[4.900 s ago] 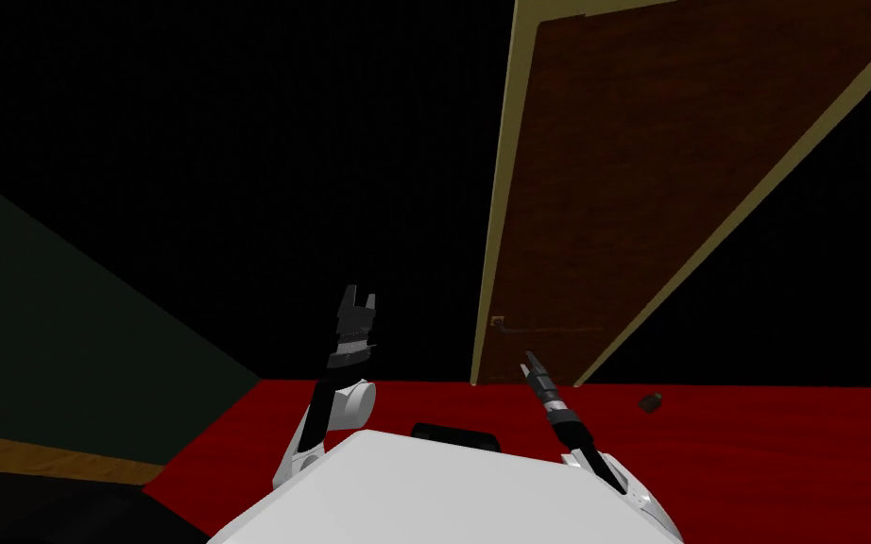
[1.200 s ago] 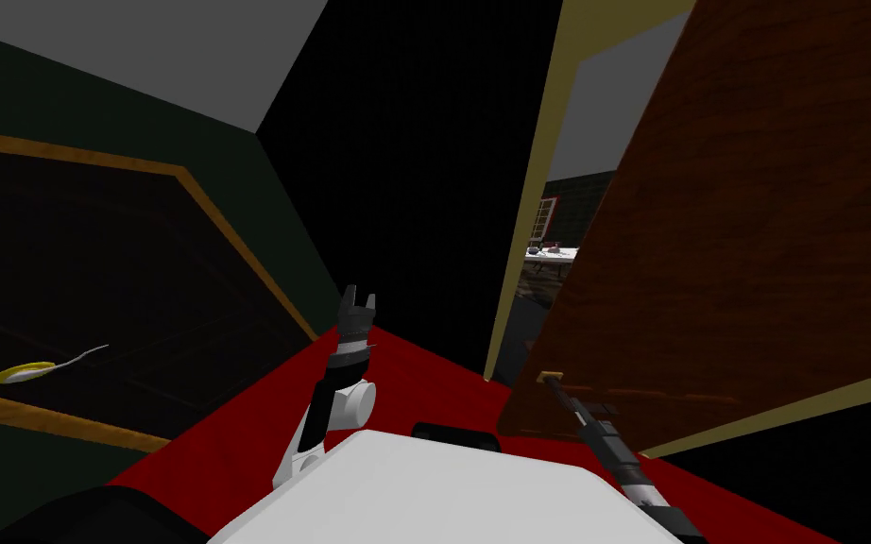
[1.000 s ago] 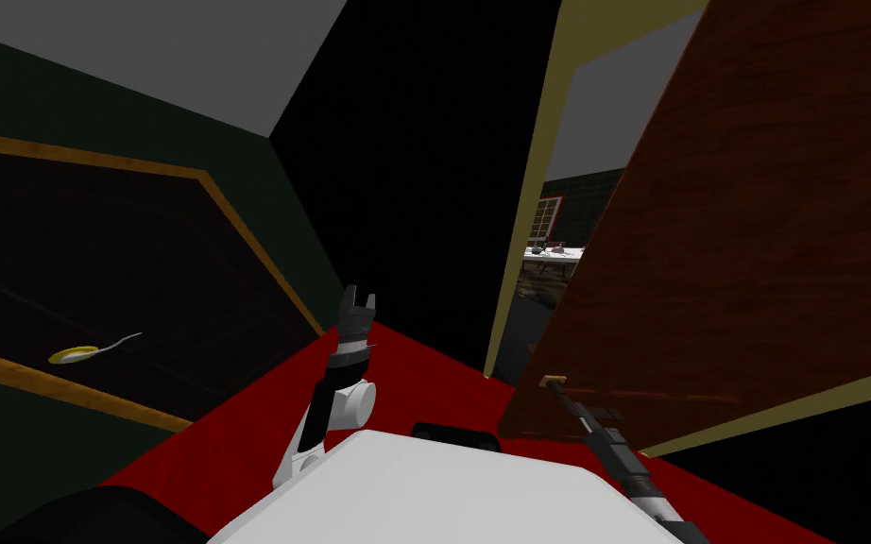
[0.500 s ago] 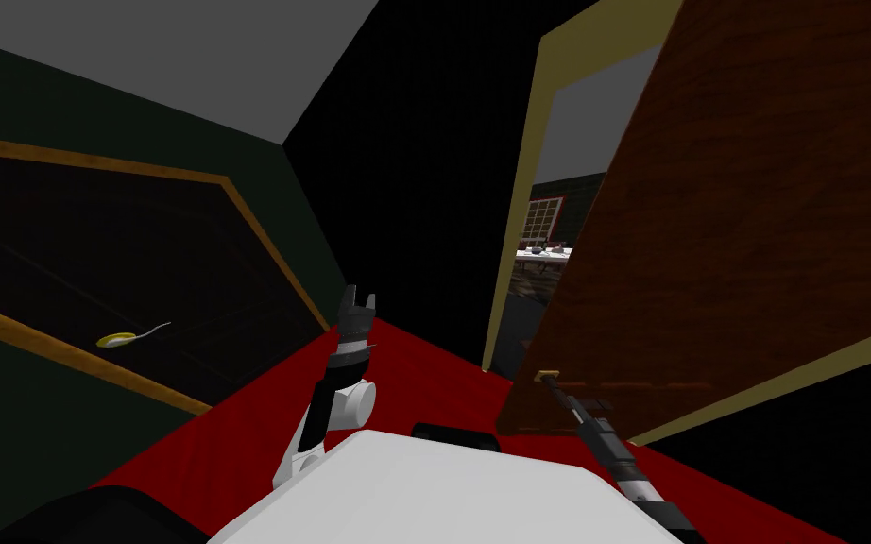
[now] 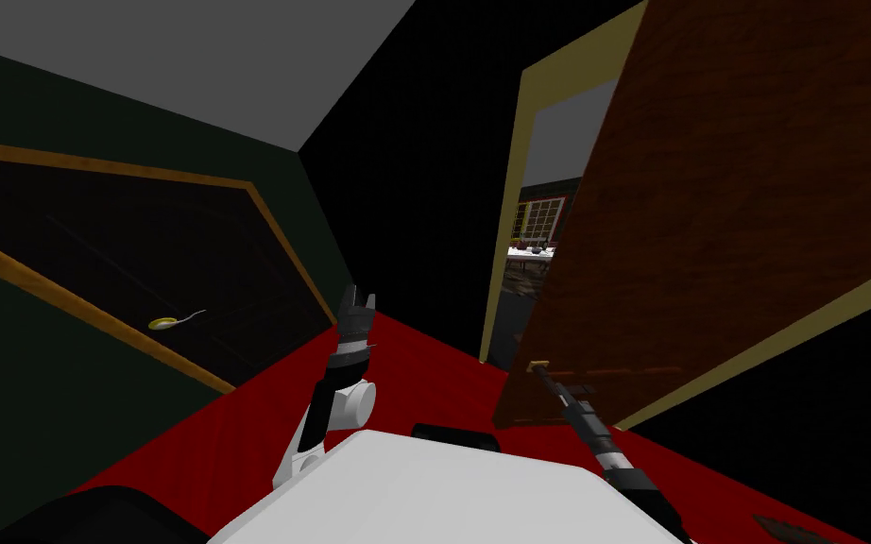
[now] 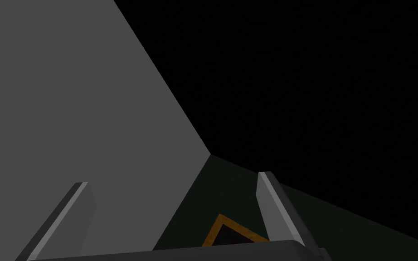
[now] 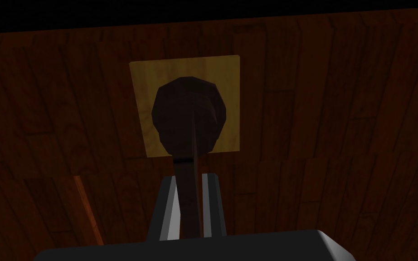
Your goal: Pull the door open
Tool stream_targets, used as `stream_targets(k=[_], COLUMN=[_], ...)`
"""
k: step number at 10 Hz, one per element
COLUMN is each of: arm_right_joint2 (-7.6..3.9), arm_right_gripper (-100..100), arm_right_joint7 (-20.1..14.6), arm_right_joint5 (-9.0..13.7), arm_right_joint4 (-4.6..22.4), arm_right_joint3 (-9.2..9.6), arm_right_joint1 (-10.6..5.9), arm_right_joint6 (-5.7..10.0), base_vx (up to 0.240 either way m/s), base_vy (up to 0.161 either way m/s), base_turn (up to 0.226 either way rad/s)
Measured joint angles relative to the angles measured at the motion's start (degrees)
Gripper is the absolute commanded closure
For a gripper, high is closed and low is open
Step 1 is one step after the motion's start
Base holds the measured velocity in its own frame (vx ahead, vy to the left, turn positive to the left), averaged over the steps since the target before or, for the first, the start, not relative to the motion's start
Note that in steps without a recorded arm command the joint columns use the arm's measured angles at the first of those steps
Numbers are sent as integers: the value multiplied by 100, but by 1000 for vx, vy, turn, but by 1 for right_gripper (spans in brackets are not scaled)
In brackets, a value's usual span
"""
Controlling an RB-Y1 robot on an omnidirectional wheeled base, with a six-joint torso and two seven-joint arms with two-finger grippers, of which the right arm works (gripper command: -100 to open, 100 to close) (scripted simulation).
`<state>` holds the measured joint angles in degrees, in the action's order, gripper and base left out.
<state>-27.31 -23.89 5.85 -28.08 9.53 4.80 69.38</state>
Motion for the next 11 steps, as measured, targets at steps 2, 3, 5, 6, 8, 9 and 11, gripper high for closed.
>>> stream_targets(k=[2, 3, 5, 6, 8, 9, 11], arm_right_joint2=[56, 37, 50, 68, 112, 167, 192], arm_right_gripper=[100, 100, 100, 100, 100, 100, 100], arm_right_joint7=[59, 78, 112, 149, 154, 157, 158], arm_right_joint5=[18, 31, 67, 78, 63, 71, 76], arm_right_joint4=[17, -257, -384, -509, -284, 100, 247], arm_right_joint3=[59, 68, 127, 138, 170, 210, 248], arm_right_joint1=[-107, -9, -132, -101, -226, -480, -609], arm_right_joint6=[-66, -247, -483, -565, -470, -341, -315], base_vx=[-92, -118, -135, -48, -49, -107, -43], base_vy=[-35, -48, -55, -31, -16, -54, -14], base_turn=[20, 42, 62, -16, 16, 66, 6])
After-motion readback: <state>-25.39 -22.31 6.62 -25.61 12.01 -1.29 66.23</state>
